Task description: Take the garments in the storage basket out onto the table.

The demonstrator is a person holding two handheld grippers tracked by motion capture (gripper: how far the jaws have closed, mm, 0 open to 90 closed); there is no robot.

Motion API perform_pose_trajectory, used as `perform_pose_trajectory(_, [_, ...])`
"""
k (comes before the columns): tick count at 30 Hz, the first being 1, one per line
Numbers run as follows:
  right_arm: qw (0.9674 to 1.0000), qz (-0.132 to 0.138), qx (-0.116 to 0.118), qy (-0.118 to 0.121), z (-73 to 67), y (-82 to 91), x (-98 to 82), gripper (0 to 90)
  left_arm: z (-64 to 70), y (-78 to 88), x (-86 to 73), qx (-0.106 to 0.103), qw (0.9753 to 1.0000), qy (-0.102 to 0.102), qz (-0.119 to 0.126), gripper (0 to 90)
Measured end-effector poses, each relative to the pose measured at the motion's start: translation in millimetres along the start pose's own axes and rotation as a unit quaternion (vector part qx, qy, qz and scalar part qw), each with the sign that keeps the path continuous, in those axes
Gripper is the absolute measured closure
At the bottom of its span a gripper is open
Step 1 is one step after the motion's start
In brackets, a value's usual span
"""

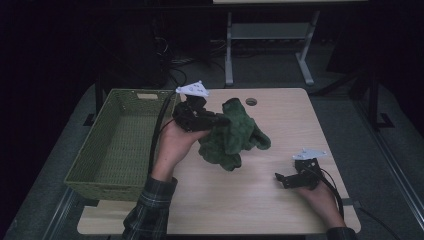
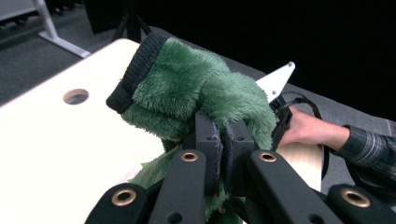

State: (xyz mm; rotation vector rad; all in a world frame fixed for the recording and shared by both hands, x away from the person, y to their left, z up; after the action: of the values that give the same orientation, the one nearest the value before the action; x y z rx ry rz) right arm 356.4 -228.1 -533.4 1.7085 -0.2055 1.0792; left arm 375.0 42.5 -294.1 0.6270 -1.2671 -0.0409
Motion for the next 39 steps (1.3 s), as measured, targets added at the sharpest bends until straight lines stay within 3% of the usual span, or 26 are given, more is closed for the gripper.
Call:
perform_pose_trajectory(8, [1.0000, 0.000, 0.000, 0.000, 0.0, 0.0, 0.0, 1.4, 3.3, -34.8, -24.4, -0.015, 0.9996, 0.015, -0.017, 86.8])
perform_pose_trajectory(14, [1.0000, 0.000, 0.000, 0.000, 0.0, 0.0, 0.0, 1.4, 3.5, -65.8, -47.7, -0.025, 0.9984, 0.042, -0.028, 86.8])
perform_pose_trajectory(18, [1.0000, 0.000, 0.000, -0.001, -0.1, 0.0, 0.1, 1.4, -4.9, -93.7, -68.9, -0.023, 0.9966, 0.071, -0.036, 86.7])
perform_pose_trajectory(25, [1.0000, 0.000, 0.000, 0.001, 0.1, 0.0, 0.0, 1.4, -17.7, -117.2, -95.4, -0.017, 0.9942, 0.089, -0.057, 86.5])
perform_pose_trajectory(30, [1.0000, 0.000, 0.000, 0.001, 0.0, 0.0, 0.0, 1.4, -25.8, -134.3, -120.3, -0.015, 0.9917, 0.092, -0.089, 85.4])
perform_pose_trajectory(39, [1.0000, 0.001, -0.001, 0.001, 0.3, 0.0, 0.0, 1.4, -28.0, -146.8, -136.3, -0.017, 0.9901, 0.083, -0.112, 81.3])
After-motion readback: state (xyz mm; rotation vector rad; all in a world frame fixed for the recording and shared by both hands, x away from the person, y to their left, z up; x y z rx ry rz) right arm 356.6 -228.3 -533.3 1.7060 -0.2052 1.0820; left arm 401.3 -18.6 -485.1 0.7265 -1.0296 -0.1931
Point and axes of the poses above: each handheld gripper's, and its own axes: y roughly backward along the jaws, x roughly out of its top, z roughly to its right, the point moved 7 cm from there along -y, roughly forward along the jaws, and after that the axes turned 3 degrees about z, right-handed, at the moved point
